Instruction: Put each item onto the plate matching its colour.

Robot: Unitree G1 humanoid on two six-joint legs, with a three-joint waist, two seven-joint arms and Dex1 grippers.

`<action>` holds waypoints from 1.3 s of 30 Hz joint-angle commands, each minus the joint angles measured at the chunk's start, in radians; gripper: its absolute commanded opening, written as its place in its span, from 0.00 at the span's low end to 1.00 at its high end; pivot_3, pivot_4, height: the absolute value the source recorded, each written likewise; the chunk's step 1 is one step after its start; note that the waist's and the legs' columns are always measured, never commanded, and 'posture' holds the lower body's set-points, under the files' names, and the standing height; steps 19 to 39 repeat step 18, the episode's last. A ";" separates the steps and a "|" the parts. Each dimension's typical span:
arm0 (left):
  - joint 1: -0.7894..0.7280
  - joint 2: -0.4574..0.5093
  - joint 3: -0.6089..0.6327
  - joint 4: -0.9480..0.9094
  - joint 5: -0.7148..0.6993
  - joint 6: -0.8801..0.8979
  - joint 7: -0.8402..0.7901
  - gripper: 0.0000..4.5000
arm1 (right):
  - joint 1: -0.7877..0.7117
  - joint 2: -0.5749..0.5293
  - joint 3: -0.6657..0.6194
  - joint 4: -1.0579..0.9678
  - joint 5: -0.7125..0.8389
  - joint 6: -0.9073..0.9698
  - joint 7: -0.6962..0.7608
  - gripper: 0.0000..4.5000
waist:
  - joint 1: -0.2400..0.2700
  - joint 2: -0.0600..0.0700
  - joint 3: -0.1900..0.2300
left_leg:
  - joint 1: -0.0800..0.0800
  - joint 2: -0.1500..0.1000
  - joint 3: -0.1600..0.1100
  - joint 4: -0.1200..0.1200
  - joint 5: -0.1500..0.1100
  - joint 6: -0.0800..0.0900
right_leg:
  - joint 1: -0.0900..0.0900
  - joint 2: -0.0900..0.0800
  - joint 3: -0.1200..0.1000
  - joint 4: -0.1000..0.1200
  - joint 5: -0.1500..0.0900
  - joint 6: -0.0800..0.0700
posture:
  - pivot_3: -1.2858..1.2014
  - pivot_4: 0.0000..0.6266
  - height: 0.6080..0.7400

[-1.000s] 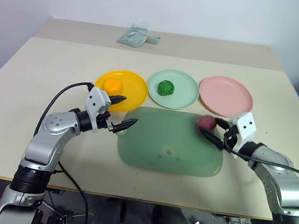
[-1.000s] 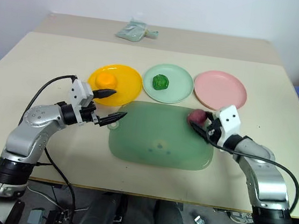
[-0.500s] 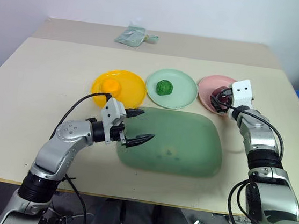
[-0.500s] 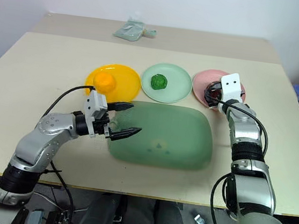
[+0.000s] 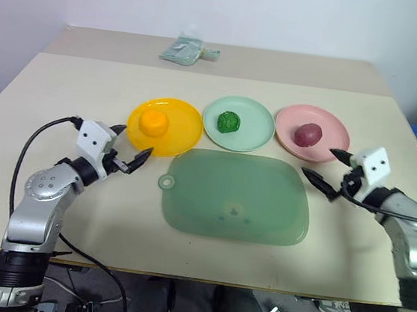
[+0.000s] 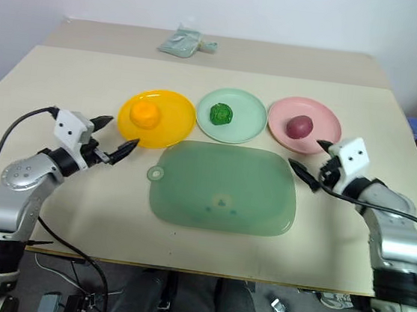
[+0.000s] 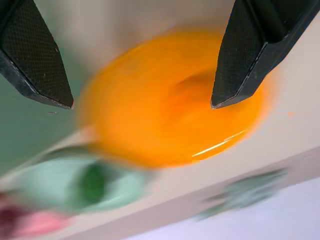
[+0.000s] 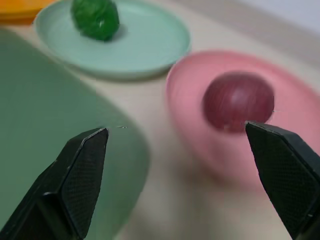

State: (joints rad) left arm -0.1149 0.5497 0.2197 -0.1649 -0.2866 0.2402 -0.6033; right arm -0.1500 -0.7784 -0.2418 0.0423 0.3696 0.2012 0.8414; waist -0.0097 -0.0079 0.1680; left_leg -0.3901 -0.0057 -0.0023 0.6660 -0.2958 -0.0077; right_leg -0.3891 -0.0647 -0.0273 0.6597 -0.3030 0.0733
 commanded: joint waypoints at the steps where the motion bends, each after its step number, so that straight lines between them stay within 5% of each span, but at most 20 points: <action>1: 0.073 0.041 0.082 0.010 0.007 -0.042 -0.004 1.00 | 0.058 -0.057 -0.093 -0.007 0.043 0.009 0.069 0.99 | -0.002 0.000 0.000 | 0.000 0.000 0.000 0.000 0.000 0.000 | 0.000 0.000 0.000 0.000 0.000 0.000 | 0.52 0.24 1.00; 18: 0.219 0.024 0.103 -0.106 -0.061 0.025 0.006 1.00 | -0.040 -0.040 -0.064 0.254 -0.013 -0.136 0.155 0.99 | -0.001 0.000 0.000 | 0.000 0.001 0.000 -0.001 0.000 0.000 | -0.001 -0.001 0.000 -0.001 0.000 0.000 | 0.52 0.24 1.00; 39: 0.219 0.024 0.103 -0.106 -0.061 0.025 0.006 1.00 | -0.040 -0.040 -0.064 0.254 -0.013 -0.136 0.155 0.99 | -0.001 0.000 0.000 | 0.000 0.001 0.000 -0.001 0.000 0.000 | -0.001 -0.001 0.000 -0.001 0.000 0.000 | 0.52 0.24 1.00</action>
